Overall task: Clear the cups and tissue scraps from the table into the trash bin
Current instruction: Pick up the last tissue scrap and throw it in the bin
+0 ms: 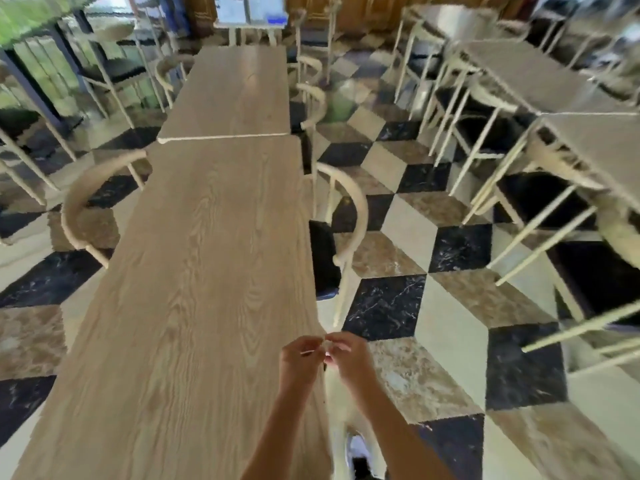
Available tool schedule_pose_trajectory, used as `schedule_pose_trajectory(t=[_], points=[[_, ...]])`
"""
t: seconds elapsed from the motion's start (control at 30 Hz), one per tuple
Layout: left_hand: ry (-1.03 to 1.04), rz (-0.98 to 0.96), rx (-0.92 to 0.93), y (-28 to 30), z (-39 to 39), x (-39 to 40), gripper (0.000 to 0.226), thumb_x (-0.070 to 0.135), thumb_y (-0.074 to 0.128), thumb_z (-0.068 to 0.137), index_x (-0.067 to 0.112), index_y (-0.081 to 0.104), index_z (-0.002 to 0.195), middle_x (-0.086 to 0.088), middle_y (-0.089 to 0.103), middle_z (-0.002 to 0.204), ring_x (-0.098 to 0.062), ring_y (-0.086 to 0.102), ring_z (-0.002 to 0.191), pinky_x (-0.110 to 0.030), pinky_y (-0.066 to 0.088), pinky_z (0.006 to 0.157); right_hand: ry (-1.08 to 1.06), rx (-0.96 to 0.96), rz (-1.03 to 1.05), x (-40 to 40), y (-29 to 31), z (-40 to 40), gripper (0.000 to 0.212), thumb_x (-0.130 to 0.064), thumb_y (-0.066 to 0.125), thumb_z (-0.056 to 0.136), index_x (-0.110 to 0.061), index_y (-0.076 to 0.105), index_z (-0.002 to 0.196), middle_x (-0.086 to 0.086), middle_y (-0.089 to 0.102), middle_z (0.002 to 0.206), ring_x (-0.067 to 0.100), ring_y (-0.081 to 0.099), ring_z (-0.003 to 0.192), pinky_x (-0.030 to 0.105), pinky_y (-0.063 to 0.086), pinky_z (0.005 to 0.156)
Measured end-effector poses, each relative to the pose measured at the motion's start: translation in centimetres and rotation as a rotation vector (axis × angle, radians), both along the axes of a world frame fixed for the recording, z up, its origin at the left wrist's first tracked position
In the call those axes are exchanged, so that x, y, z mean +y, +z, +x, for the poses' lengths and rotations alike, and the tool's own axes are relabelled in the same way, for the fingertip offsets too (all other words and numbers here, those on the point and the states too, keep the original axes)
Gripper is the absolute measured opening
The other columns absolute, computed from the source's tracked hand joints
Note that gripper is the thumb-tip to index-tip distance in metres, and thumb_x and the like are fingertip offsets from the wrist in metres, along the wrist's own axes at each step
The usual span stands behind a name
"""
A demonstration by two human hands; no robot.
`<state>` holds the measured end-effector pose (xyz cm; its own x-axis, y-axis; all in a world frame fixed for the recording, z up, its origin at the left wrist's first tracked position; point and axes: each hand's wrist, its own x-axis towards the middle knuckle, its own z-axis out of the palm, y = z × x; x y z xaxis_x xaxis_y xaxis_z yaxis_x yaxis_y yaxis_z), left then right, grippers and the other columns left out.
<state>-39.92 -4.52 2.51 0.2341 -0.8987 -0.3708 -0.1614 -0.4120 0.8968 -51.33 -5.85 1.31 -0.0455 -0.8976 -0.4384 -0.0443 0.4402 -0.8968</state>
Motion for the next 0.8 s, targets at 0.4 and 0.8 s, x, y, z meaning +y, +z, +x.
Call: schedule_pose_trajectory(t=[0.4, 0.8], points=[[-0.746, -0.011, 0.195, 4.0, -28.3, 9.8, 0.026, -0.001, 0.076, 0.077, 0.022, 0.075, 0.064, 0.000, 0.076, 0.067, -0.016, 0.072, 0.068, -0.020, 0.056, 0.060, -0.719, 0.279, -0.117, 18.9, 4.2, -26.3, 0.022, 0.003, 0.066, 0.084, -0.014, 0.074, 0.095, -0.004, 0.072, 0.081, 0.000, 0.067, 0.066, 0.012, 0.052, 0.057], [-1.362, -0.020, 0.223, 3.6, -56.3, 40.4, 0.016, 0.014, 0.079, 0.081, 0.028, 0.076, 0.073, 0.004, 0.078, 0.074, -0.019, 0.075, 0.076, -0.028, 0.058, 0.069, -1.325, 0.337, -0.061, 53.1, 5.3, -48.1, 0.020, 0.007, 0.072, 0.075, -0.007, 0.077, 0.088, 0.007, 0.075, 0.078, 0.018, 0.070, 0.068, 0.032, 0.057, 0.061]])
